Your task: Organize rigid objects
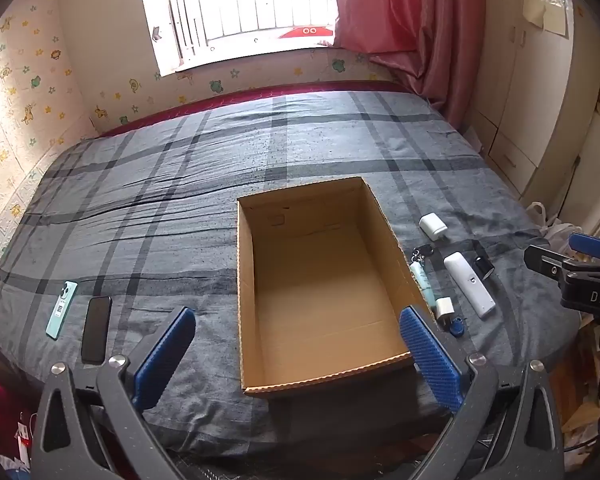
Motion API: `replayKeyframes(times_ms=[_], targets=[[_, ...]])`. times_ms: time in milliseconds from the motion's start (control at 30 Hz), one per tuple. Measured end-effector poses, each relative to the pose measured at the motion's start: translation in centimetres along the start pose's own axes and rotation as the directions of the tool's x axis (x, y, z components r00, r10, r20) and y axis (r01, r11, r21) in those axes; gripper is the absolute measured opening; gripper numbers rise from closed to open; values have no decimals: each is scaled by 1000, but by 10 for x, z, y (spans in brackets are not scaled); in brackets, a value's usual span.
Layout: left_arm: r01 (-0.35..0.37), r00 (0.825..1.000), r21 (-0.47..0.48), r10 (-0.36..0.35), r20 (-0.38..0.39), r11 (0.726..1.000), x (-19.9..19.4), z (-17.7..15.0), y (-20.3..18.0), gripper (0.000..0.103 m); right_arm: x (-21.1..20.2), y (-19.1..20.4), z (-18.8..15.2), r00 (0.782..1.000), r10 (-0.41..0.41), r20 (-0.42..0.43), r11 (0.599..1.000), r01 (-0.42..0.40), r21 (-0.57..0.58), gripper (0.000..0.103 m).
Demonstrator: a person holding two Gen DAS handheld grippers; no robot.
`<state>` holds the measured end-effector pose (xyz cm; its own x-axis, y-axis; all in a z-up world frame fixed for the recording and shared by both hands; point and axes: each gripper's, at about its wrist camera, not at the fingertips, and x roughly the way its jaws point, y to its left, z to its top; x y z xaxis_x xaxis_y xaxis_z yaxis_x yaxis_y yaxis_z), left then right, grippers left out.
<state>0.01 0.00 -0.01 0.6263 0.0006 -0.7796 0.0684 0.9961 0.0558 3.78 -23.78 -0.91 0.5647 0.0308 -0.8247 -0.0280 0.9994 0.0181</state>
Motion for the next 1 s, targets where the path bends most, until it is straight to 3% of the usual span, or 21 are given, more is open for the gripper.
replayKeyframes(times_ms=[1000], targets=[[37, 999, 30, -37, -5, 999, -2, 3, -9, 103, -4, 3, 2, 999, -27, 23, 1000, 27, -16, 102]])
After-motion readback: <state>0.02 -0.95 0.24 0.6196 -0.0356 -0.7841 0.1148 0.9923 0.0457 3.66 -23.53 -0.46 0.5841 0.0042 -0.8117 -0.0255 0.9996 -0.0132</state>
